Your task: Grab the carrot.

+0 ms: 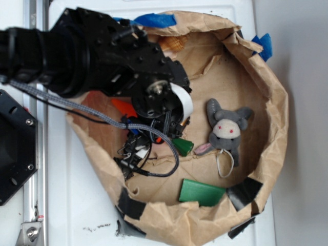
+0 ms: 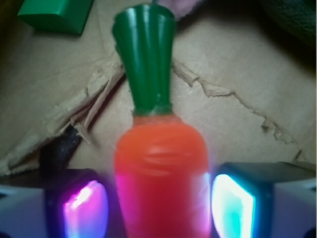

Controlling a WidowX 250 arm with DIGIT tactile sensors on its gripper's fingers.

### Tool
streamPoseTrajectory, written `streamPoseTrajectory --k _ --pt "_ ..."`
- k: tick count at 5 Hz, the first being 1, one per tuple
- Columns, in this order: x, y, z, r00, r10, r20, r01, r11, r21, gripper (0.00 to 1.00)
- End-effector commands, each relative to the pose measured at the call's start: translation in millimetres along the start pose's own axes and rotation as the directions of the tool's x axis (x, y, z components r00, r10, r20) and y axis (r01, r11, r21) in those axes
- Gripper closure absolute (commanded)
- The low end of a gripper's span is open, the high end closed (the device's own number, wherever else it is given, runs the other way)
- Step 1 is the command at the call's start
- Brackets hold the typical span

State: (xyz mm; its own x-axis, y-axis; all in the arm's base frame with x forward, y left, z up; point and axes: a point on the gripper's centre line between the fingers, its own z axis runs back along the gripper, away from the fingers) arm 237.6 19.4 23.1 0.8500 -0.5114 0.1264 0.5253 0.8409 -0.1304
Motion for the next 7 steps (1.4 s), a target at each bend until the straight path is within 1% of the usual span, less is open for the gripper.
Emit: streamPoseTrajectory --k 1,2,3,4,5,6,7 --pt "3 2 71 0.99 0.076 0.123 -0.083 0.995 0.059 1.0" --pt "9 5 121 0.958 0.176 0.224 -0.195 0.979 0.065 1.0" --pt "18 -6 168 0.922 0.3 0.243 -0.327 0.942 0.08 1.0" --pt "31 -12 176 0.859 0.453 0.24 -0.49 0.862 0.13 1.0" --pt "39 -17 174 0.825 0.532 0.191 -0.562 0.81 0.17 1.0" --pt "41 -23 169 0.819 0.551 0.16 -0.571 0.809 0.139 1.0" --pt "39 -23 168 0.817 0.553 0.166 -0.574 0.807 0.139 1.0"
